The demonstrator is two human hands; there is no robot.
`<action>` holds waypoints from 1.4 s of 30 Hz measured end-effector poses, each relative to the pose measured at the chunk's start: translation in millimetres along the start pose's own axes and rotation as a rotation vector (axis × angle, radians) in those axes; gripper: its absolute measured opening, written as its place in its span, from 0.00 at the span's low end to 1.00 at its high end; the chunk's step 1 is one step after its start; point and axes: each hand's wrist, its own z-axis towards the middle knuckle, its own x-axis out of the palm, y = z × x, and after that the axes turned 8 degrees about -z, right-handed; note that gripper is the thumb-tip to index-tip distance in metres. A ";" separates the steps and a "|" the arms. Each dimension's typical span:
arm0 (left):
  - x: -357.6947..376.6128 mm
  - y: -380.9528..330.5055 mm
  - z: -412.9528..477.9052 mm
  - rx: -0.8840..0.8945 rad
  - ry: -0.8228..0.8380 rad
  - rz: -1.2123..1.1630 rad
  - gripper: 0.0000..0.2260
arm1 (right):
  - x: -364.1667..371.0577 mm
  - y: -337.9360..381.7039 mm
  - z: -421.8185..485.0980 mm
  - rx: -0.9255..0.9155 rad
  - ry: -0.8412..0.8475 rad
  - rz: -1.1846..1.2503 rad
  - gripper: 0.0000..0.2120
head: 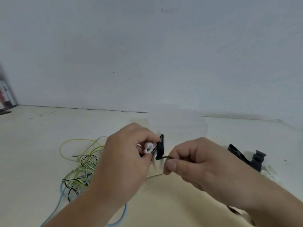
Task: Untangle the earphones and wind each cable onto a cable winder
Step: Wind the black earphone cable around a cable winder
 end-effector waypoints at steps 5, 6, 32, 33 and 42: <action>-1.2 -2.7 -1.5 0.017 0.165 -0.054 0.19 | -0.8 0.7 -0.2 -0.022 -0.254 -0.036 0.12; -1.4 -3.2 -2.5 0.016 0.182 -0.066 0.19 | -0.7 0.3 0.3 -0.026 -0.308 -0.067 0.12; -3.2 0.2 2.0 -0.190 -0.099 -0.317 0.20 | 13.8 -9.6 8.2 0.106 0.031 -0.064 0.16; -3.2 2.0 2.3 -0.186 -0.113 -0.269 0.20 | 13.6 -8.5 7.8 0.089 0.042 -0.070 0.15; 3.7 1.9 -2.2 0.004 0.119 0.053 0.14 | 8.6 -3.0 2.5 -0.064 -0.111 -0.263 0.11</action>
